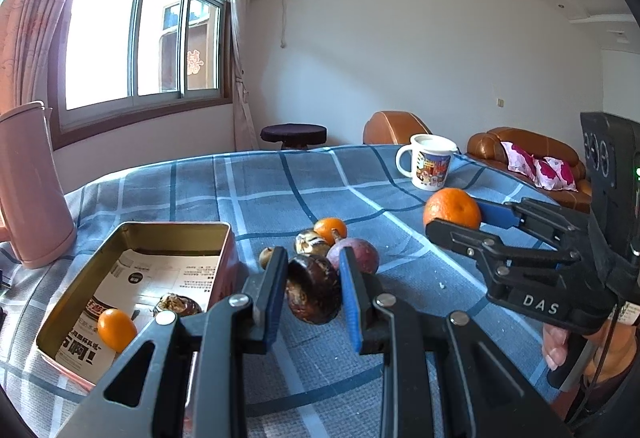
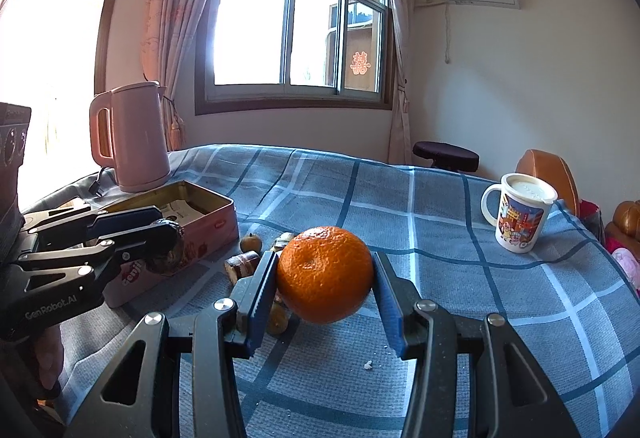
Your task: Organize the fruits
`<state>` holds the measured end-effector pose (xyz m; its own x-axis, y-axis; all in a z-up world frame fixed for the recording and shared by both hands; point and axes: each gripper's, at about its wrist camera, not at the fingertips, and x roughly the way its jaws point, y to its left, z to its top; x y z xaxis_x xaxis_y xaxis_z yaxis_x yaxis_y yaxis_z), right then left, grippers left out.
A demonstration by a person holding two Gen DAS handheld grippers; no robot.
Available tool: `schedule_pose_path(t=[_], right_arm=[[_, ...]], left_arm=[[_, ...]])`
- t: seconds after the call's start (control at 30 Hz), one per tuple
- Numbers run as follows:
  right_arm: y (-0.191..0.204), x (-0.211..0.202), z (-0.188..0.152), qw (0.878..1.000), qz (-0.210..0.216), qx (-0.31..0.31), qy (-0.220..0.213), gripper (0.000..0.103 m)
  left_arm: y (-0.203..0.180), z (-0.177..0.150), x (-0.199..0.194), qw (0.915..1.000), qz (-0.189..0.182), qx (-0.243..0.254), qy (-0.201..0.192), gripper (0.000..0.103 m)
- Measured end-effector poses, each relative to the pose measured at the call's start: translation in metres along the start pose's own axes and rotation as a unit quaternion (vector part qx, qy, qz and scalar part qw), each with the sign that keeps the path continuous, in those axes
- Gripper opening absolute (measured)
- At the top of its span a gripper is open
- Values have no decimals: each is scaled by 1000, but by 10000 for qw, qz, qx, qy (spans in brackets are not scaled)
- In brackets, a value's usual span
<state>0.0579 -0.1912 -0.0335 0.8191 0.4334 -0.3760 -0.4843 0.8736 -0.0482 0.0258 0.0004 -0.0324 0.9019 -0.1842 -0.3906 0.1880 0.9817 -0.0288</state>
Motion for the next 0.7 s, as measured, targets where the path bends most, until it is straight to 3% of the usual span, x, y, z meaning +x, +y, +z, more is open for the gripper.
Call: schedule_pose_path(t=[0.5, 0.6, 0.7], right_arm=[[12, -4, 2, 9997, 94, -125, -205, 49], [14, -3, 3, 9996, 118, -150, -191, 49], [17, 0, 3, 9996, 163, -180, -163, 49]], left_arm=[[1, 1, 2, 10000, -14, -8, -76, 26], [2, 2, 3, 10000, -29, 9, -58, 15], [4, 2, 4, 10000, -33, -19, -42, 15]])
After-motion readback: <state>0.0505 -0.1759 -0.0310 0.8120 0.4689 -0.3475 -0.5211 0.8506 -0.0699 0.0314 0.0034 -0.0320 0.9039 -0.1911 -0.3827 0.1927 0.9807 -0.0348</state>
